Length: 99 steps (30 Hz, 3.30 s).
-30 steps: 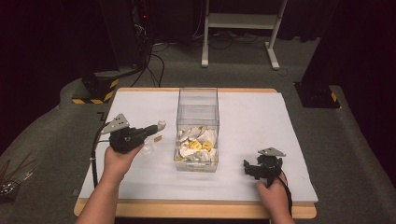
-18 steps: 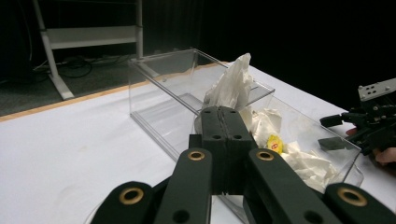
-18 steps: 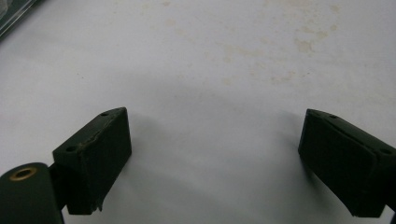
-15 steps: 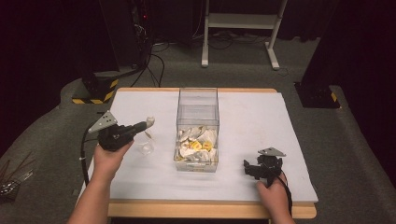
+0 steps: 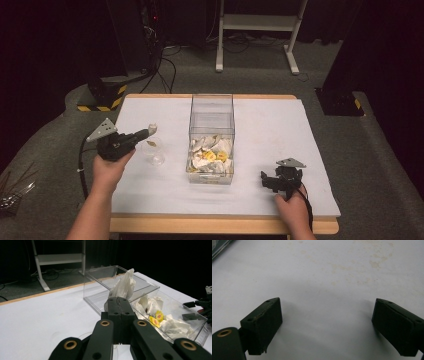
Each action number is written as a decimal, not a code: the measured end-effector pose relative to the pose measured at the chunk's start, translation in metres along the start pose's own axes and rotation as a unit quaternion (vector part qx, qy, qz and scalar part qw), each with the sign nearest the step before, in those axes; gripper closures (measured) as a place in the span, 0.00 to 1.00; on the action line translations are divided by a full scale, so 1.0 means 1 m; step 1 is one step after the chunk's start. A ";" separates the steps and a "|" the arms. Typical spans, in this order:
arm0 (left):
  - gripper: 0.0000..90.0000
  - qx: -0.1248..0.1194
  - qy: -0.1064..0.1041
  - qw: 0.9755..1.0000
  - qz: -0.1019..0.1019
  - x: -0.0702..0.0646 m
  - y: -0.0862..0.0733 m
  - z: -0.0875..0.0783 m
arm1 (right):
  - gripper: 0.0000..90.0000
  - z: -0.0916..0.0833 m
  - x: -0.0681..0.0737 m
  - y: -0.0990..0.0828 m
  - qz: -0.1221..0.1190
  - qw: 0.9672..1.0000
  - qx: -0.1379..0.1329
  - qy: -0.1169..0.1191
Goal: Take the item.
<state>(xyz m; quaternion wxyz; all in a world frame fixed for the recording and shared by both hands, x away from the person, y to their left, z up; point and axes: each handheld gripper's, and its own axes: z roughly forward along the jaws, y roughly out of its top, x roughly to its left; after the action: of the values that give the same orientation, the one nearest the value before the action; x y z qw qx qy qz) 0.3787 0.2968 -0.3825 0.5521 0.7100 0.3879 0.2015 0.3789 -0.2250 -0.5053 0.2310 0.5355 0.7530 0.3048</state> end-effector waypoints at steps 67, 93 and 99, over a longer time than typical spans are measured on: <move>0.60 0.088 0.074 0.993 0.027 0.005 -0.043 0.019 | 0.10 0.000 0.000 0.000 0.000 1.000 -0.001 0.000; 0.20 0.098 0.088 0.991 0.002 0.029 -0.066 -0.017 | 0.10 0.000 0.000 0.000 0.000 1.000 -0.001 -0.001; 0.18 0.106 0.096 0.990 -0.004 0.035 -0.083 -0.024 | 0.10 0.000 0.000 0.000 0.000 1.000 -0.001 -0.001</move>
<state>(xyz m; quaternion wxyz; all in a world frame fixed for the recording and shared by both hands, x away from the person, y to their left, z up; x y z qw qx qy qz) 0.3556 0.3466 -0.4580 0.4344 0.7402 0.4614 0.2245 0.3788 -0.2249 -0.5054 0.2321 0.5354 0.7527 0.3048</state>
